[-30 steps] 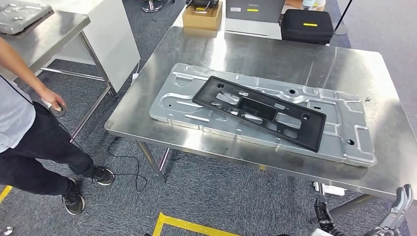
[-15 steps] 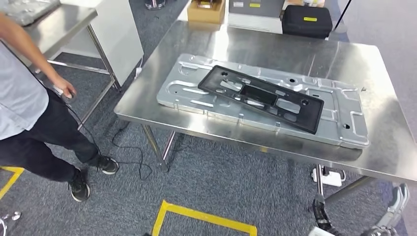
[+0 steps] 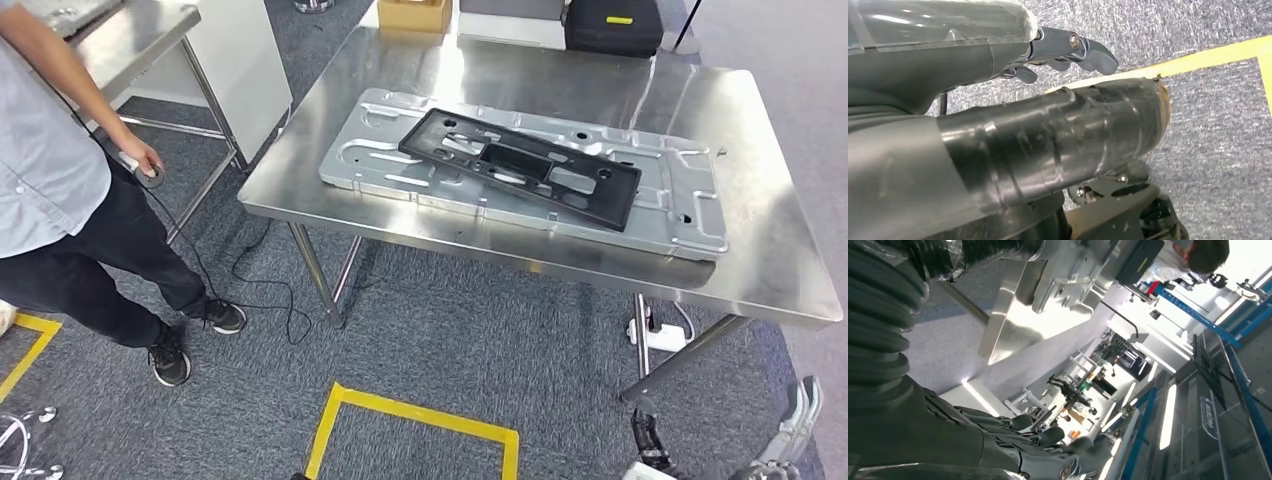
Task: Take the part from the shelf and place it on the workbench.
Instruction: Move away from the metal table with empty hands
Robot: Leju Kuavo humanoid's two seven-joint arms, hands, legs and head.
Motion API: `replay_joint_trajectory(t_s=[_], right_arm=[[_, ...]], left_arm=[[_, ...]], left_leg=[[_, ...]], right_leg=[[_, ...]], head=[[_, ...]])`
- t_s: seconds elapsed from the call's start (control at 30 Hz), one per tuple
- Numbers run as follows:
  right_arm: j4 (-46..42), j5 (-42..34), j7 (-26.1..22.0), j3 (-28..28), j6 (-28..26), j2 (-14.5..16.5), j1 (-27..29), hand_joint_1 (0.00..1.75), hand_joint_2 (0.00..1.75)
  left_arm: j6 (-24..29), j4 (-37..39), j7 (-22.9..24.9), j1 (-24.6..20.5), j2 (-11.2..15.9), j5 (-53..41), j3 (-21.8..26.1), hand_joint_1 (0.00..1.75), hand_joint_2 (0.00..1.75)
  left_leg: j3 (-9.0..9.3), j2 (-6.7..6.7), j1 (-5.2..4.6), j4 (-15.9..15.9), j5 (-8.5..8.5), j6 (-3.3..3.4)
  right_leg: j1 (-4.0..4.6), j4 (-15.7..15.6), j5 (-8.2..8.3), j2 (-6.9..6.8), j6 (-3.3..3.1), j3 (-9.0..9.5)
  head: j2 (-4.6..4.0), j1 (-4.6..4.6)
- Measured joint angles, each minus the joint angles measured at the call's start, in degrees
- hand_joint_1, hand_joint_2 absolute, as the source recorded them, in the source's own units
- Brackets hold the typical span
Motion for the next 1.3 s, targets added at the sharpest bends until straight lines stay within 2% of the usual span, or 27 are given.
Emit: replay_joint_trajectory(t_s=[0.07, 0.13, 0.17, 0.2, 0.23, 0.3, 0.33, 0.4, 0.43, 0.5, 0.53, 0.6, 0.63, 0.67, 0.7, 0.73, 0.77, 0.83, 0.9, 0.97, 1.03, 1.1, 1.17, 1.2, 1.23, 1.27, 1.3], right_arm=[[0.02, 0.01, 0.00, 0.00, 0.00, 0.19, 0.02, 0.00, 1.75], [0.05, 0.02, 0.00, 0.00, 0.00, 0.33, 0.06, 0.00, 1.75], [0.08, 0.02, 0.00, 0.00, 0.00, 0.36, 0.08, 0.00, 1.75], [0.13, 0.02, 0.00, 0.00, 0.00, 0.36, 0.09, 0.00, 1.75], [0.16, 0.02, 0.00, 0.00, 0.00, 0.36, 0.10, 0.00, 1.75], [0.20, 0.02, 0.00, 0.00, 0.00, 0.36, 0.12, 0.00, 1.75], [0.20, 0.02, 0.00, 0.00, 0.00, 0.36, 0.12, 0.00, 1.75], [0.20, 0.03, 0.00, 0.00, 0.00, 0.36, 0.11, 0.00, 1.75], [0.20, 0.03, 0.00, 0.00, 0.00, 0.36, 0.10, 0.00, 1.75], [0.21, 0.03, 0.00, 0.00, 0.00, 0.36, 0.11, 0.00, 1.75], [0.22, 0.02, 0.00, 0.00, 0.00, 0.36, 0.13, 0.00, 1.75], [0.29, 0.02, 0.01, 0.00, 0.00, 0.36, 0.17, 0.00, 1.75], [0.33, 0.01, 0.02, 0.00, 0.00, 0.36, 0.17, 0.00, 1.75], [0.39, 0.01, 0.02, 0.00, 0.00, 0.36, 0.17, 0.00, 1.75], [0.43, 0.00, 0.02, 0.00, 0.00, 0.36, 0.17, 0.00, 1.75], [0.45, 0.00, 0.02, 0.00, 0.00, 0.36, 0.17, 0.00, 1.75], [0.46, -0.01, 0.02, 0.00, 0.00, 0.36, 0.16, 0.00, 1.75], [0.46, -0.02, 0.02, 0.00, 0.00, 0.36, 0.09, 0.00, 1.75], [0.45, -0.16, 0.01, 0.00, 0.00, 0.36, -0.03, 0.00, 1.75], [0.44, -0.37, -0.01, 0.00, 0.00, 0.35, -0.06, 0.00, 1.75], [0.44, -0.52, -0.02, 0.00, 0.00, 0.35, -0.10, 0.00, 1.75], [0.44, -0.70, -0.05, 0.00, 0.00, 0.36, -0.14, 0.00, 1.75], [0.45, -0.91, -0.11, 0.00, 0.00, 0.36, -0.13, 0.00, 0.87], [0.45, -1.02, -0.15, 0.00, 0.00, 0.36, -0.13, 0.00, 0.44], [0.45, -1.10, -0.20, 0.00, 0.00, 0.36, -0.13, 0.00, 0.00], [0.45, -1.15, -0.26, 0.00, 0.00, 0.36, -0.13, 0.00, 0.00], [0.44, -1.18, -0.32, 0.00, 0.00, 0.36, -0.13, 0.00, 0.00]], left_arm=[[0.01, 0.00, 0.00, 0.11, 0.01, 0.00, -0.02, 0.00, 0.00], [0.00, 0.00, -0.01, 0.14, 0.01, -0.01, -0.03, 0.00, 0.00], [-0.01, 0.00, 0.00, 0.15, 0.01, -0.01, -0.03, 0.00, 0.00], [-0.01, 0.00, 0.01, 0.15, 0.01, -0.02, -0.03, 0.00, 0.00], [-0.01, 0.00, 0.01, 0.14, 0.01, -0.02, -0.03, 0.00, 0.00], [-0.01, 0.00, 0.00, 0.08, 0.02, -0.02, -0.03, 0.00, 0.00], [0.00, 0.00, -0.01, 0.03, 0.05, -0.02, -0.03, 0.00, 0.00], [0.01, 0.00, -0.03, -0.14, 0.10, -0.02, -0.04, 0.00, 0.00], [0.02, 0.00, -0.03, -0.17, 0.11, -0.02, -0.05, 0.00, 0.00], [0.01, 0.00, -0.04, -0.10, 0.09, -0.01, -0.06, 0.00, 0.00], [0.01, 0.00, -0.03, -0.04, 0.07, 0.00, -0.07, 0.00, 0.00], [0.00, 0.00, -0.04, -0.04, 0.03, -0.01, -0.08, 0.00, 0.00], [-0.01, 0.00, -0.05, -0.06, 0.03, -0.01, -0.08, 0.00, 0.00], [-0.02, 0.00, -0.05, -0.06, 0.03, -0.01, -0.08, 0.00, 0.00], [-0.03, 0.00, -0.05, -0.04, 0.03, -0.01, -0.08, 0.00, 0.00], [-0.03, 0.00, -0.06, -0.03, 0.03, -0.01, -0.08, 0.00, 0.00], [-0.03, 0.00, -0.07, -0.03, 0.03, -0.02, -0.08, 0.00, 0.00], [-0.03, 0.00, -0.09, -0.06, 0.03, -0.04, -0.08, 0.00, 0.00], [-0.02, 0.00, -0.14, -0.10, 0.03, -0.04, -0.08, 0.00, 0.00], [-0.01, 0.00, -0.20, -0.09, 0.03, -0.03, -0.08, 0.00, 0.00], [-0.01, 0.00, -0.23, -0.02, 0.04, -0.02, -0.09, 0.00, 0.00], [-0.01, 0.00, -0.24, 0.03, 0.04, -0.02, -0.10, 0.00, 0.00], [-0.01, 0.00, -0.25, 0.06, 0.04, -0.02, -0.11, 0.00, 0.00], [-0.01, 0.00, -0.25, 0.07, 0.04, -0.02, -0.11, 0.00, 0.00], [-0.01, 0.00, -0.25, 0.08, 0.04, -0.02, -0.12, 0.00, 0.00], [-0.01, 0.00, -0.25, 0.08, 0.04, -0.02, -0.12, 0.00, 0.00], [-0.01, 0.00, -0.25, 0.07, 0.04, -0.02, -0.12, 0.00, 0.00]], left_leg=[[-1.30, -0.19, 0.18, 3.43, -4.01, -0.60], [-3.02, -0.25, 0.33, 10.13, -9.50, -1.03], [-3.41, -0.25, 0.40, 13.19, -10.83, -1.18], [-3.12, -0.25, 0.44, 14.81, -10.69, -1.25], [-1.96, -0.25, 0.47, 14.64, -9.41, -1.22], [3.11, -0.28, 0.44, 8.56, -6.27, -0.72], [6.20, -0.30, 0.32, 4.04, -5.82, -0.35], [9.99, -0.32, 0.00, -2.48, -6.60, 0.28], [10.35, -0.31, -0.17, -3.63, -6.91, 0.54], [9.75, -0.21, -0.06, -4.23, -6.19, 1.31], [9.37, -0.08, 0.07, -4.46, -5.58, 1.85], [8.26, 0.19, 0.24, -4.63, -4.38, 2.56], [7.53, 0.25, 0.23, -4.55, -3.89, 2.71], [6.79, 0.29, 0.21, -4.39, -3.43, 2.69], [6.05, 0.34, 0.23, -4.16, -2.99, 2.62], [5.28, 0.37, 0.27, -3.81, -2.61, 2.49], [4.54, 0.37, 0.33, -3.36, -2.32, 2.33], [3.16, 0.31, 0.37, -2.14, -2.01, 1.91], [2.13, 0.22, 0.26, -1.05, -1.76, 1.30], [1.54, 0.16, 0.20, -0.63, -1.27, 0.49], [0.80, 0.02, 0.38, 0.33, -2.09, -0.20], [-0.93, -0.12, 0.58, 4.88, -6.20, -0.74], [-3.06, -0.14, 0.63, 12.08, -10.81, -1.13], [-3.41, -0.14, 0.63, 14.50, -11.62, -1.19], [-2.82, -0.14, 0.62, 15.01, -11.24, -1.11], [-1.14, -0.15, 0.59, 13.28, -9.90, -0.90], [1.49, -0.17, 0.52, 9.64, -8.20, -0.52]], right_leg=[[-0.19, -0.23, 1.17, -0.21, -0.87, -1.24], [-0.09, -0.17, 2.32, -0.27, -1.25, -2.76], [-0.03, -0.09, 2.92, -0.29, -1.25, -3.60], [0.02, 0.04, 3.49, -0.29, -1.21, -4.37], [0.05, 0.20, 4.01, -0.30, -1.13, -5.14], [0.10, 0.65, 4.91, -0.30, -0.90, -6.46], [0.17, 0.87, 5.30, -0.30, -0.71, -7.00], [0.23, 1.13, 6.12, -0.39, -0.13, -7.65], [0.23, 1.10, 6.54, -0.46, 0.23, -7.80], [0.24, 1.23, 6.75, -0.43, 0.98, -8.12], [0.19, 2.11, 5.60, -0.30, 1.30, -8.52], [-0.03, 7.00, 0.53, -0.03, 1.77, -10.16], [-0.14, 10.61, -2.20, 0.02, 1.95, -11.08], [-0.23, 13.98, -3.86, 0.03, 2.13, -11.74], [-0.36, 16.16, -4.12, 0.03, 2.29, -11.78], [-0.52, 16.57, -3.12, 0.03, 2.43, -10.97], [-0.70, 14.95, -1.46, 0.02, 2.54, -9.18], [-0.92, 7.52, 0.61, 0.04, 2.61, -3.70], [-0.74, 1.80, -0.04, 0.18, 2.15, -0.28], [-0.54, 0.67, -0.58, 0.29, 1.34, -0.35], [-0.70, 0.53, 0.03, 0.18, 0.40, -1.13], [-0.79, 0.41, 0.91, 0.02, -0.43, -2.08], [-0.56, 0.47, 1.74, -0.08, -0.75, -3.15], [-0.43, 0.53, 2.14, -0.12, -0.78, -3.67], [-0.28, 0.62, 2.50, -0.15, -0.79, -4.18], [-0.15, 0.74, 2.80, -0.14, -0.75, -4.61], [-0.02, 0.87, 3.06, -0.11, -0.70, -4.92]], head=[[0.00, -0.03], [0.00, -0.07], [0.00, -0.07], [0.00, -0.08], [0.00, -0.08], [0.00, -0.08], [0.00, -0.08], [0.00, -0.07], [0.00, -0.07], [0.00, -0.04], [0.00, -0.02], [0.00, 0.01], [0.00, 0.02], [0.00, 0.02], [0.00, 0.01], [0.00, 0.01], [0.00, 0.00], [0.00, 0.01], [0.00, -0.01], [0.00, -0.04], [0.00, -0.07], [0.00, -0.12], [0.00, -0.16], [0.00, -0.15], [0.00, -0.16], [0.00, -0.16], [0.00, -0.16]])
